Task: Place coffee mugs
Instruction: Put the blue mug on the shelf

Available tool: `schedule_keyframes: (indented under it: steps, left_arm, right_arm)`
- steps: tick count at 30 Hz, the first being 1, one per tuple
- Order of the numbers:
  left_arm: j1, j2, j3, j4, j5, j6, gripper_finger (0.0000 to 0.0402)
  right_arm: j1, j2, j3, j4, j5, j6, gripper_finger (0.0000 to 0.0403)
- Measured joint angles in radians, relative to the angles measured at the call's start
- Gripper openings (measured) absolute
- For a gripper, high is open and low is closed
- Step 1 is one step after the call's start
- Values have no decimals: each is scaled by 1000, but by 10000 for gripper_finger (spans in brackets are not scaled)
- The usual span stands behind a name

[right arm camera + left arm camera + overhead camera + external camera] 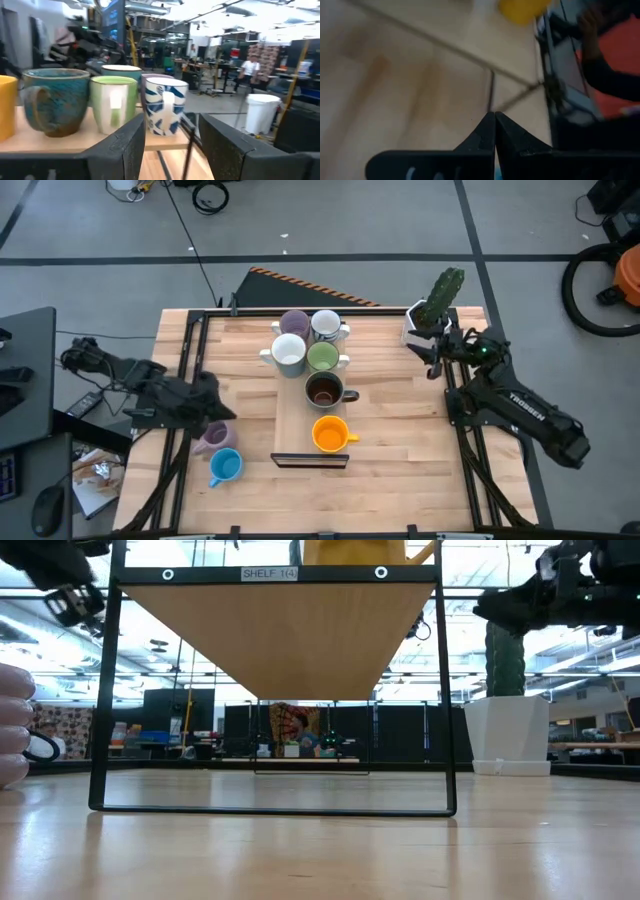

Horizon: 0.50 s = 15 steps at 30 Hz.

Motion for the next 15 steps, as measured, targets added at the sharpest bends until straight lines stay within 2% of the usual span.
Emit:
schedule_keyframes:
  steps: [4,8,12,15]
  left_arm:
    - [-62,102,43,-38,57,-151,6]
    - [-149,227,134,-114,53,-277,6]
    - [-236,338,224,-219,58,-395,6]
    - [-302,384,241,-243,78,-497,9]
  right_arm:
    - [-21,-12,-6,4,119,41,189]
    - [-21,-11,-7,4,210,112,189]
    - [-21,-11,-7,13,228,162,189]
    - [-20,-12,-7,44,231,164,189]
